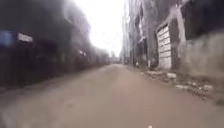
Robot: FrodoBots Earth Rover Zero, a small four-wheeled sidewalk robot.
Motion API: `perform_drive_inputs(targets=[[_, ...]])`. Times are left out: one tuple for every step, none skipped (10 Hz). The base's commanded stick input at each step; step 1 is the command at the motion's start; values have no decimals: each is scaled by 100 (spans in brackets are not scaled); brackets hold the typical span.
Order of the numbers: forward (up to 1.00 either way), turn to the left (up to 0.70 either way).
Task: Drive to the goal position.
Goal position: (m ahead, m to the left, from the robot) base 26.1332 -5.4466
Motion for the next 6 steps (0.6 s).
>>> perform_drive_inputs(targets=[[100,1],[100,1],[100,1],[100,1],[100,1],[100,1]])
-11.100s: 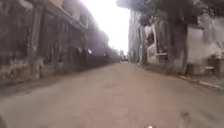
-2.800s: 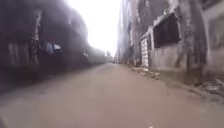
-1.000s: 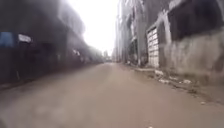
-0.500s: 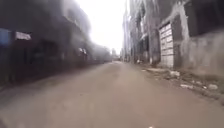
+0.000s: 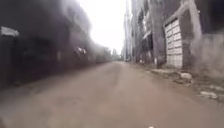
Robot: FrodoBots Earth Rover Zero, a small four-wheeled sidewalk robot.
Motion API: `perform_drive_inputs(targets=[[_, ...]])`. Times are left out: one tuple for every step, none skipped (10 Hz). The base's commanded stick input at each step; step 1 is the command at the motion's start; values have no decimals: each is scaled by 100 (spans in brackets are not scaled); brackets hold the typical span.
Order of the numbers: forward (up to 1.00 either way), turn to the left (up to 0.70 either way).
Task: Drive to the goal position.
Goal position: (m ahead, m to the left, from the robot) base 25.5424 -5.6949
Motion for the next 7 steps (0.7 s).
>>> perform_drive_inputs(targets=[[100,1],[100,1],[100,1],[100,1],[100,1],[100,1],[100,1]])
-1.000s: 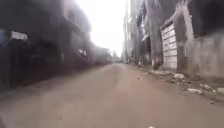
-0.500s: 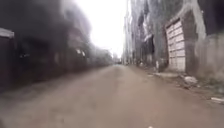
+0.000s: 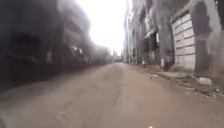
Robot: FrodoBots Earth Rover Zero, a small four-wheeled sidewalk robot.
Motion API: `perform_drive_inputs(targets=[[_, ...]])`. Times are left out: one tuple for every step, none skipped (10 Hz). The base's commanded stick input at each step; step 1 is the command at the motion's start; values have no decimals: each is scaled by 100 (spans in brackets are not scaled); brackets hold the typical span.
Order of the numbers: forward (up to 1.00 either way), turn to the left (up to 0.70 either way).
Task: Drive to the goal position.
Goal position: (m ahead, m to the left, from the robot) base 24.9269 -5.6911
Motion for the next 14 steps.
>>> perform_drive_inputs(targets=[[100,1],[100,1],[100,1],[100,1],[100,1],[100,1],[100,1],[100,1],[100,1],[100,1],[100,1],[100,1],[100,-1],[100,-3]])
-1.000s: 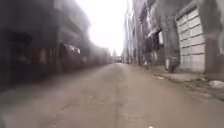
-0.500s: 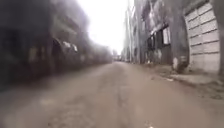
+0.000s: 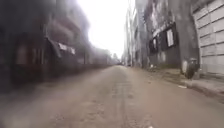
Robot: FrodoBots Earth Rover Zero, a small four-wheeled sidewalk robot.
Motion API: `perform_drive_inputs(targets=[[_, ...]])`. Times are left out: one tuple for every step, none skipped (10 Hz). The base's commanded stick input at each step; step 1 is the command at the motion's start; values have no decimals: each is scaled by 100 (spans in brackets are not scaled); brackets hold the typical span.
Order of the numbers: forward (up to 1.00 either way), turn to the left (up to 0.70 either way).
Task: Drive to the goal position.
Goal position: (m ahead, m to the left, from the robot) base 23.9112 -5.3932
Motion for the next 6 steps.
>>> perform_drive_inputs(targets=[[100,-3],[100,-2],[100,-3],[100,-3],[100,-3],[100,-3]])
